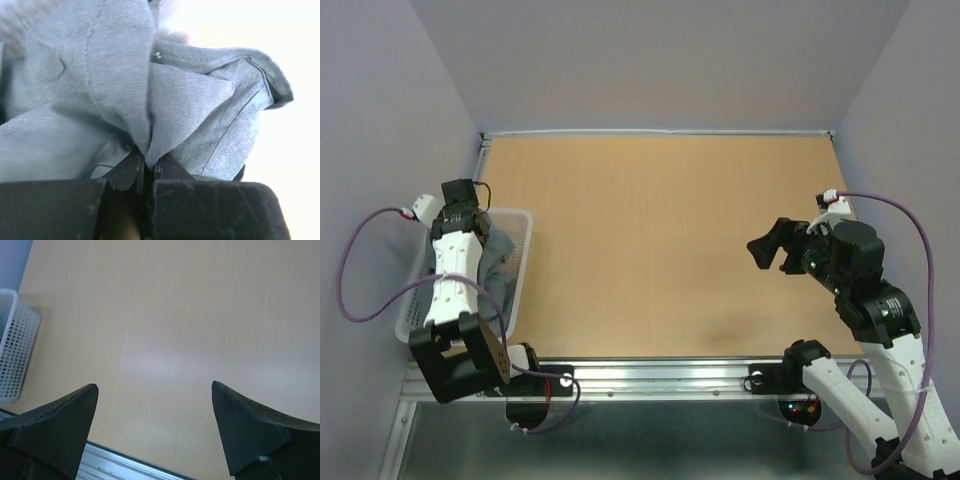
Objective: Fold and stack the long sleeve shirts
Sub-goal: Grab the shirt from the pile, then move the shirt to the center of the board
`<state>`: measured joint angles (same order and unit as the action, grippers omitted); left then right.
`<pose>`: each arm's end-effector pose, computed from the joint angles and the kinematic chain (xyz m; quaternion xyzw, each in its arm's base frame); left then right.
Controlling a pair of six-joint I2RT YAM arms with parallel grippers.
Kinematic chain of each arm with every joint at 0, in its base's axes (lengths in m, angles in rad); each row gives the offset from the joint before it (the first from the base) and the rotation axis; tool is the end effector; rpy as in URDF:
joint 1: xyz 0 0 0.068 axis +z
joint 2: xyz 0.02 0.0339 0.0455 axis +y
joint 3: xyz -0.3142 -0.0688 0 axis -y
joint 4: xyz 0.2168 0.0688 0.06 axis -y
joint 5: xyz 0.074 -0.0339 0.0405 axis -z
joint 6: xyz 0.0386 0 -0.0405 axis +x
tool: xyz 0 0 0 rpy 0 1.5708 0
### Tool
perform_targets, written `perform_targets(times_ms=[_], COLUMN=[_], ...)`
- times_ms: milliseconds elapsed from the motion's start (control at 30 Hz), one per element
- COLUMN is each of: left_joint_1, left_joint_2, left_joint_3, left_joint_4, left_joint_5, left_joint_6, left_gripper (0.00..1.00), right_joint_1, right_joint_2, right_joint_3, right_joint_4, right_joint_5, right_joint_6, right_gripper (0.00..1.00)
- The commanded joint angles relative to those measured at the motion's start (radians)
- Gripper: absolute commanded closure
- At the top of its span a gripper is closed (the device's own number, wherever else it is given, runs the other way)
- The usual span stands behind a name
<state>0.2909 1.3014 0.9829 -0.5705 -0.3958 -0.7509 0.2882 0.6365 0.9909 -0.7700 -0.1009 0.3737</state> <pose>0.2162 0.0803 0.3204 -0.5169 0.7688 0.1057 0.3614 0.0494 0.0187 0.3864 0.0082 0.8371 0.2172 0.5020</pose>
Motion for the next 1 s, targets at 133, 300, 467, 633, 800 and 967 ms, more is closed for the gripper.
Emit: perform_targets(times_ms=[133, 300, 467, 633, 800, 967], left_joint_1=[-0.240, -0.538, -0.857, -1.110, -1.262, -1.317], left_joint_2=[-0.194, -0.078, 0.161, 0.280, 0.335, 0.371], left_joint_3=[0.602, 0.961, 1.351, 1.489, 1.458, 1.455], left_joint_4=[-0.262, -0.305, -0.295, 0.039, 0.346, 0.491], left_joint_5=[-0.208, -0.146, -0.161, -0.120, -0.126, -0.060], left_joint_6=[0.038, 0.028, 0.100, 0.298, 0.526, 0.613], left_gripper=[1.00, 1.00, 1.00, 1.00, 1.00, 1.00], right_joint_1=[0.066, 0.080, 0.080, 0.081, 0.081, 0.081], right_joint_2=[-0.018, -0.040, -0.055, -0.069, -0.112, -0.168], right_joint_3=[0.017, 0.037, 0.071, 0.106, 0.114, 0.112], right_joint_4=[0.063, 0.061, 0.052, 0.040, 0.031, 0.026], right_joint_5=[0.013, -0.005, -0.005, 0.030, 0.093, 0.128], right_joint_6=[-0.012, -0.006, -0.004, -0.013, -0.016, -0.028], right_gripper=[0.00, 0.00, 0.00, 0.00, 0.00, 0.00])
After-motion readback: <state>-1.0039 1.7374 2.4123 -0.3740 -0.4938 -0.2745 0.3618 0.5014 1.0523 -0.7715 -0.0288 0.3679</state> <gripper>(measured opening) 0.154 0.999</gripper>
